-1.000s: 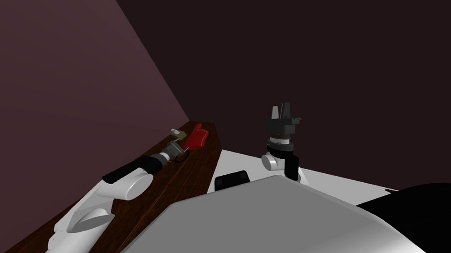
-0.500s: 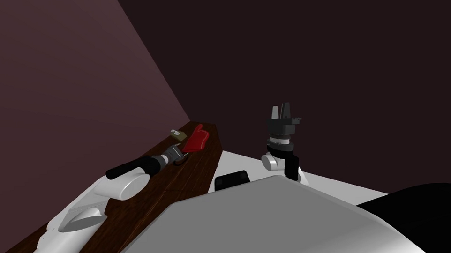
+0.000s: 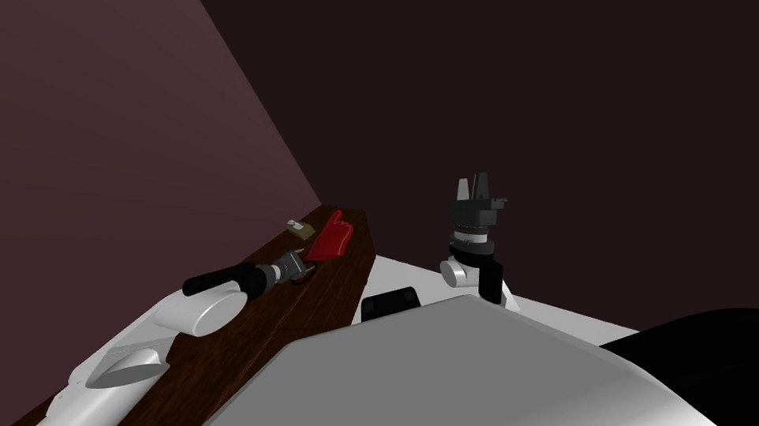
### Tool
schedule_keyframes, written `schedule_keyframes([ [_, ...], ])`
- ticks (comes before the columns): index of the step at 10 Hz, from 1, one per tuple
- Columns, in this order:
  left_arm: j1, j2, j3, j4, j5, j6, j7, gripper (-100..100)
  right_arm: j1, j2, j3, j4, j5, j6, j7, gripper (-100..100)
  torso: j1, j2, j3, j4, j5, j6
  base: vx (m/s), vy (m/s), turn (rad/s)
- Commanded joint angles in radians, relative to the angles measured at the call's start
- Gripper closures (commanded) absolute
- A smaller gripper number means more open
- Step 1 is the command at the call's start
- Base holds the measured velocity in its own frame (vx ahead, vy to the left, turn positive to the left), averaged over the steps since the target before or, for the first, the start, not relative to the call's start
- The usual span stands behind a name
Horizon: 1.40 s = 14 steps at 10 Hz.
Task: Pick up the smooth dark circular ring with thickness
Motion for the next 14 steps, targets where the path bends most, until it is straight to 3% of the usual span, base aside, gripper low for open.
schedule_keyframes([
  [1,0.007,0.027,-0.006,0.007,0.028,0.050,0.010,-100,0.000,0.000,0.000,0.000,0.000,0.000,0.000,0,0.000,0.000,0.000,0.000,0.000,0.000,0.079,-0.002,0.066],
  [11,0.048,0.163,-0.040,0.058,0.178,0.287,0.042,-100,0.000,0.000,0.000,0.000,0.000,0.000,0.000,0,0.001,0.000,0.000,0.000,0.000,0.000,0.074,-0.007,0.052],
  [13,0.062,0.181,-0.054,0.069,0.198,0.323,0.048,-100,0.000,0.000,0.000,0.000,0.000,0.000,0.000,0,0.000,0.000,0.000,0.000,0.000,0.000,0.065,-0.017,0.031],
  [14,0.053,0.176,-0.052,0.067,0.191,0.312,0.048,-100,0.000,0.000,0.000,0.000,0.000,0.000,0.000,0,-0.001,0.001,0.001,0.000,0.000,0.000,0.021,-0.009,0.007],
])
